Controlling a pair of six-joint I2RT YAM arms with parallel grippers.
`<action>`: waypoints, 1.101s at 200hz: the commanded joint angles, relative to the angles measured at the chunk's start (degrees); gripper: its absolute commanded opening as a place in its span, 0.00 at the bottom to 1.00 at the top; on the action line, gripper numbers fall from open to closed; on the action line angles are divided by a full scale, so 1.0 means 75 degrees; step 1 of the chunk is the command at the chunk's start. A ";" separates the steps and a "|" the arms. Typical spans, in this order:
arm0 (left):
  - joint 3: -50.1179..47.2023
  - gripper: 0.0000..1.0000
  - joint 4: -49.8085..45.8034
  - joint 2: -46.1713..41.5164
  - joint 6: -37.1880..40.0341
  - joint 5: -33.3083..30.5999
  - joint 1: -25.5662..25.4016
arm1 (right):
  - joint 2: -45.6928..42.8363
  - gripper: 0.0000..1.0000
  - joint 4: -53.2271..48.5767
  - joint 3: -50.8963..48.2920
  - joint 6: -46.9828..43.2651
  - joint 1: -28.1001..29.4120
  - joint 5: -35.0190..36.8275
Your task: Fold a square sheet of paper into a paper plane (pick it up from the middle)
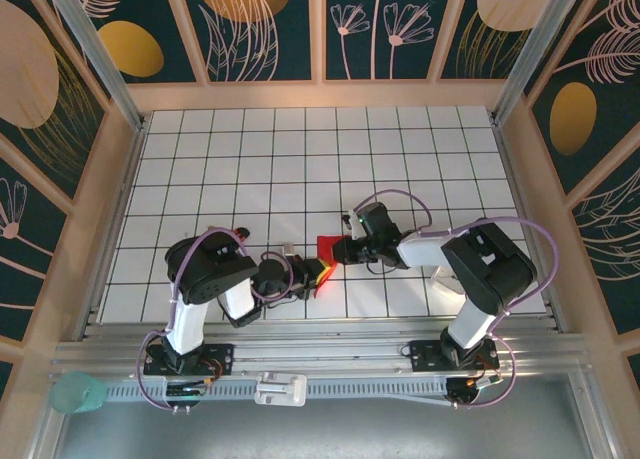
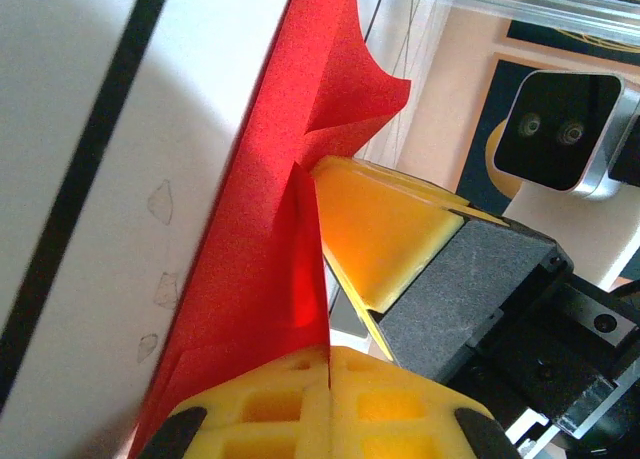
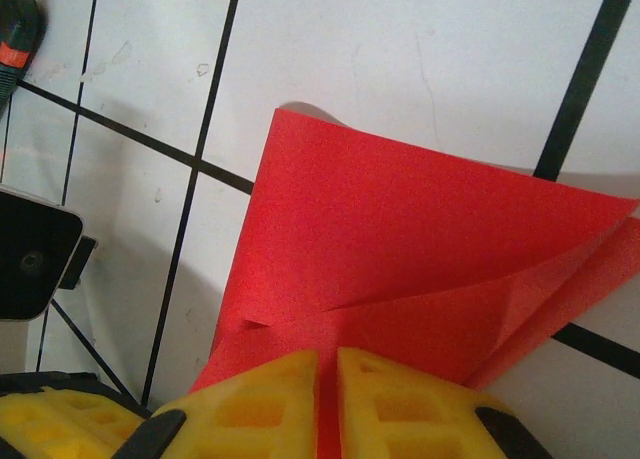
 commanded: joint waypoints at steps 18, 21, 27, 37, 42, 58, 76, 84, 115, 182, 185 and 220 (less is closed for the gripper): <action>-0.0044 0.14 -0.1408 -0.0476 0.0594 -0.0084 0.0022 | 0.0223 0.12 -0.0220 -0.0232 -0.0121 0.0037 0.0342; -0.0028 0.15 -0.1489 -0.0539 0.0661 -0.0075 0.0027 | 0.0221 0.12 -0.0237 -0.0242 -0.0122 0.0039 0.0355; 0.0003 0.18 -0.1703 -0.0708 0.0823 -0.0081 0.0031 | 0.0221 0.12 -0.0262 -0.0265 -0.0116 0.0039 0.0375; 0.0056 0.23 -0.2095 -0.1001 0.1107 -0.0083 0.0026 | 0.0215 0.11 -0.0285 -0.0301 -0.0110 0.0039 0.0403; 0.0071 0.25 -0.2281 -0.1179 0.1249 -0.0116 0.0030 | 0.0212 0.11 -0.0290 -0.0314 -0.0110 0.0039 0.0404; 0.0144 0.31 -0.2991 -0.1761 0.1750 -0.0197 0.0027 | 0.0223 0.11 -0.0284 -0.0336 -0.0099 0.0039 0.0404; 0.0213 0.38 -0.3807 -0.2478 0.2303 -0.0267 0.0028 | 0.0251 0.11 -0.0288 -0.0327 -0.0099 0.0032 0.0404; 0.0257 0.40 -0.4181 -0.2743 0.2533 -0.0309 0.0029 | 0.0265 0.10 -0.0288 -0.0327 -0.0099 0.0038 0.0398; 0.0526 0.48 -0.5705 -0.3675 0.3565 -0.0354 0.0029 | 0.0273 0.10 -0.0321 -0.0319 -0.0119 0.0039 0.0417; 0.1533 0.48 -0.9083 -0.4159 0.5779 0.0632 -0.0008 | 0.0286 0.09 -0.0359 -0.0280 -0.0122 0.0028 0.0439; 0.1557 0.47 -0.9124 -0.4136 0.5815 0.0685 -0.0012 | 0.0281 0.09 -0.0349 -0.0280 -0.0116 0.0028 0.0439; 0.1750 0.37 -0.9470 -0.3899 0.6187 0.0725 -0.0105 | 0.0274 0.09 -0.0335 -0.0303 -0.0122 0.0028 0.0439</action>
